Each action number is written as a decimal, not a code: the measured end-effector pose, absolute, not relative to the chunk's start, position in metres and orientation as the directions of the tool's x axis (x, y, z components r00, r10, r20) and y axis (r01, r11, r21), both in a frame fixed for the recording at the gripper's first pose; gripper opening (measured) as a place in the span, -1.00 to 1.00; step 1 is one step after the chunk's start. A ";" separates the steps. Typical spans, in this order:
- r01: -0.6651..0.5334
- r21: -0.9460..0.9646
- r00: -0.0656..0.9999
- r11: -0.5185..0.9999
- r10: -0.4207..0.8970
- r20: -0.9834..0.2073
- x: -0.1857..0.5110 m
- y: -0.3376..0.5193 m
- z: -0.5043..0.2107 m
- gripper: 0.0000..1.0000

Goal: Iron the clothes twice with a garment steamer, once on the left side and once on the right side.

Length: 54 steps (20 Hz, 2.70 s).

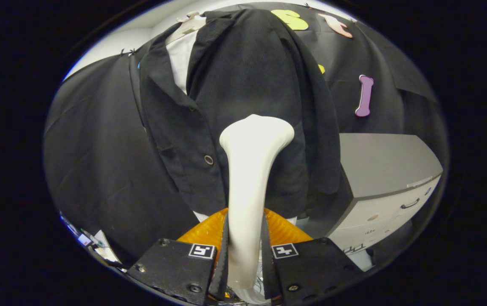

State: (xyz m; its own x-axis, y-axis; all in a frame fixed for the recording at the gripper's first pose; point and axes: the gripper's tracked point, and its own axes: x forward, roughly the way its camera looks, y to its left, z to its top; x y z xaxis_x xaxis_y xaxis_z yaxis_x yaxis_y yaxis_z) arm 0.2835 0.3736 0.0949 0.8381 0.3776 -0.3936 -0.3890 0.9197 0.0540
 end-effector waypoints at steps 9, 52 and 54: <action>-0.388 0.041 0.805 0.921 0.360 -0.473 0.277 0.376 0.045 -0.29; -0.607 -0.049 0.793 0.793 0.602 -0.097 0.180 0.554 0.281 -0.29; -0.619 -0.056 0.784 0.783 0.614 -0.090 0.187 0.574 0.289 -0.29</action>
State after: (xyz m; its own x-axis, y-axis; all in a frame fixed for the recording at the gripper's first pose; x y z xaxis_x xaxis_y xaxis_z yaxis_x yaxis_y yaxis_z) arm 0.1874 0.5739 0.2895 0.7842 0.6139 -0.0902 -0.6194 0.7831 -0.0561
